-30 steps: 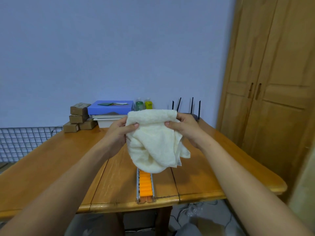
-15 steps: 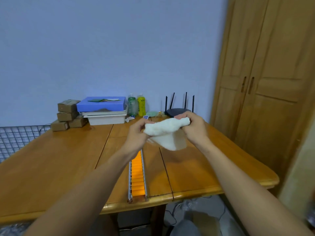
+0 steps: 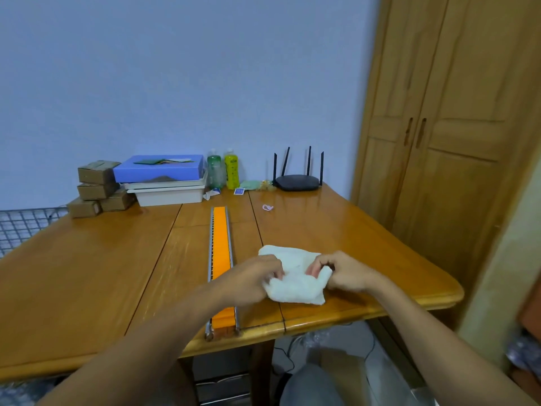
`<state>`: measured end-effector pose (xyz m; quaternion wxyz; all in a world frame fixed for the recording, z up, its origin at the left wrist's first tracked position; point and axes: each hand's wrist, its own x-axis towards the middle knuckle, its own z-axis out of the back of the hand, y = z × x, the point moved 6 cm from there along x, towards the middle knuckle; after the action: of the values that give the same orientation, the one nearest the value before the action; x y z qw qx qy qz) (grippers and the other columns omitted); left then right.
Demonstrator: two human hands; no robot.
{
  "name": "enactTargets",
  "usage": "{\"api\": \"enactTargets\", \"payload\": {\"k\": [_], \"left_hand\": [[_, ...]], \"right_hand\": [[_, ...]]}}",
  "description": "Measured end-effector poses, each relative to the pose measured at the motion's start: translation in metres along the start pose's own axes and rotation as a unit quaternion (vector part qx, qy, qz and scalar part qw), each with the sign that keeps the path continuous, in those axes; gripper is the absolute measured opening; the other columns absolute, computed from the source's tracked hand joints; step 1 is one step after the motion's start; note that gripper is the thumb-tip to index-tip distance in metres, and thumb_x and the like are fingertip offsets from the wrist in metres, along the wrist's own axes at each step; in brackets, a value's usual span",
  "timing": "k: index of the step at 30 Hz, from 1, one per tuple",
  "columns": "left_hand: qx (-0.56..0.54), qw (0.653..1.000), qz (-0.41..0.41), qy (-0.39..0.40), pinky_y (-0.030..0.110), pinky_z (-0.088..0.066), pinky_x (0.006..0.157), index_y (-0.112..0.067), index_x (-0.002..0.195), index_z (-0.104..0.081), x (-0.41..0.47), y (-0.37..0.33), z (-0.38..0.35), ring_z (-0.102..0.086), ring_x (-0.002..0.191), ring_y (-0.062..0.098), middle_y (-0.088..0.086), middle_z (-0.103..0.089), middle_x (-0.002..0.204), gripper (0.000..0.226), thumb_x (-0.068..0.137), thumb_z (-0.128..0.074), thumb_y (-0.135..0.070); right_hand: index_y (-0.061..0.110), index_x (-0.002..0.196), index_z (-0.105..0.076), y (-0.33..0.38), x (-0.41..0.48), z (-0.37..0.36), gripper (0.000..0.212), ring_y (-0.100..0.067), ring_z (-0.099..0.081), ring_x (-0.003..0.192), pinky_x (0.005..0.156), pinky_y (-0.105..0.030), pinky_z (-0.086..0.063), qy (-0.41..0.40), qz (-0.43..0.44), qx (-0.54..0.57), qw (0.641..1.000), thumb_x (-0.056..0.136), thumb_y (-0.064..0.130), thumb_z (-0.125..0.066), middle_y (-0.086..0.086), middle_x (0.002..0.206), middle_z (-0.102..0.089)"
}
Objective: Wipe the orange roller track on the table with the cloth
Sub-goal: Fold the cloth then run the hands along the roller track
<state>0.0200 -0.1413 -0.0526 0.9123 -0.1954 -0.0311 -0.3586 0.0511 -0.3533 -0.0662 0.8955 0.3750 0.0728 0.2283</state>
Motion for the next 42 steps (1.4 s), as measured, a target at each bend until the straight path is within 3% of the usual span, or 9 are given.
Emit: {"api": "enactTargets", "payload": {"k": [7, 10, 14, 18, 23, 30, 35, 39, 42], "left_hand": [[0.127, 0.987, -0.002, 0.1, 0.037, -0.049, 0.096, -0.025, 0.121, -0.058, -0.007, -0.006, -0.015, -0.046, 0.124, 0.015, -0.008, -0.049, 0.137, 0.053, 0.085, -0.065, -0.063], [0.119, 0.99, 0.018, 0.076, 0.036, -0.049, 0.1, -0.025, 0.128, -0.062, -0.004, 0.004, -0.011, -0.048, 0.127, 0.014, -0.006, -0.052, 0.141, 0.045, 0.094, -0.062, -0.054], [0.08, 0.993, 0.028, 0.082, 0.032, -0.047, 0.102, -0.026, 0.128, -0.065, -0.004, 0.005, -0.012, -0.048, 0.128, 0.013, -0.007, -0.052, 0.143, 0.043, 0.095, -0.061, -0.053], [0.005, 0.997, 0.044, 0.067, 0.035, -0.043, 0.109, -0.024, 0.126, -0.071, -0.006, 0.012, -0.007, -0.047, 0.134, 0.012, -0.008, -0.053, 0.148, 0.036, 0.098, -0.061, -0.043], [-0.007, 0.998, 0.031, 0.055, 0.028, -0.039, 0.109, -0.021, 0.128, -0.073, -0.008, 0.019, -0.003, -0.044, 0.136, 0.012, -0.005, -0.053, 0.15, 0.035, 0.096, -0.069, -0.034], [-0.023, 0.998, 0.021, 0.047, 0.029, -0.043, 0.104, -0.023, 0.121, -0.076, -0.001, 0.026, -0.001, -0.048, 0.128, 0.008, -0.008, -0.058, 0.141, 0.033, 0.09, -0.075, -0.035], [-0.142, 0.982, 0.079, -0.1, 0.024, -0.055, 0.082, -0.02, 0.1, -0.082, 0.004, 0.06, 0.044, -0.065, 0.098, 0.006, -0.008, -0.071, 0.105, 0.014, 0.093, -0.073, -0.027], [-0.111, 0.956, 0.18, -0.205, 0.035, -0.056, 0.083, -0.019, 0.096, -0.079, 0.003, 0.126, 0.072, -0.063, 0.094, 0.006, -0.009, -0.07, 0.097, 0.016, 0.098, -0.065, -0.027], [-0.085, 0.938, 0.255, -0.217, 0.025, -0.049, 0.086, -0.018, 0.114, -0.074, 0.003, 0.169, 0.075, -0.059, 0.105, 0.007, -0.009, -0.066, 0.112, 0.02, 0.103, -0.058, -0.023]], "right_hand": [[0.045, 0.097, -0.065, 0.007, 0.005, -0.012, 0.06, -0.021, -0.054, 0.115, 0.098, -0.042, -0.048, 0.087, -0.023, -0.126, 0.988, 0.059, 0.002, -0.051, 0.011, 0.127, -0.059], [0.044, 0.116, -0.058, 0.005, 0.009, -0.016, 0.062, -0.017, -0.045, 0.126, 0.102, -0.033, -0.044, 0.12, -0.055, -0.157, 0.979, 0.067, 0.006, -0.063, 0.016, 0.143, -0.046], [0.041, 0.117, -0.066, 0.005, 0.009, -0.01, 0.039, -0.006, -0.037, 0.136, 0.111, -0.028, -0.032, 0.138, -0.084, -0.072, 0.984, 0.079, 0.044, -0.069, 0.024, 0.145, -0.046], [0.026, 0.109, -0.073, 0.005, 0.018, -0.002, 0.026, -0.008, -0.054, 0.123, 0.092, -0.013, -0.04, 0.05, -0.052, -0.037, 0.997, 0.09, 0.042, -0.072, 0.014, 0.127, -0.062], [0.038, 0.147, -0.039, -0.004, 0.039, -0.011, 0.075, -0.012, -0.031, 0.134, 0.115, -0.033, -0.03, 0.119, -0.06, -0.183, 0.974, 0.083, 0.039, -0.077, 0.014, 0.148, -0.03], [0.038, 0.14, -0.047, 0.018, 0.068, -0.002, 0.072, -0.015, -0.043, 0.128, 0.104, -0.031, -0.04, 0.208, -0.127, -0.238, 0.94, 0.077, 0.044, -0.081, 0.012, 0.141, -0.041], [0.037, 0.099, -0.072, 0.059, 0.109, 0.024, 0.026, -0.009, -0.063, 0.097, 0.088, -0.032, -0.053, 0.064, -0.072, -0.193, 0.976, 0.079, 0.054, -0.069, 0.017, 0.102, -0.069], [0.026, 0.114, -0.07, 0.091, 0.154, 0.012, 0.025, -0.013, -0.06, 0.101, 0.083, -0.028, -0.047, -0.051, 0.017, -0.17, 0.984, 0.096, 0.041, -0.061, 0.01, 0.106, -0.067], [0.021, 0.134, -0.059, 0.094, 0.198, -0.014, 0.042, -0.014, -0.057, 0.107, 0.085, -0.029, -0.044, -0.046, 0.012, -0.152, 0.987, 0.1, 0.044, -0.054, 0.003, 0.122, -0.064]]}}
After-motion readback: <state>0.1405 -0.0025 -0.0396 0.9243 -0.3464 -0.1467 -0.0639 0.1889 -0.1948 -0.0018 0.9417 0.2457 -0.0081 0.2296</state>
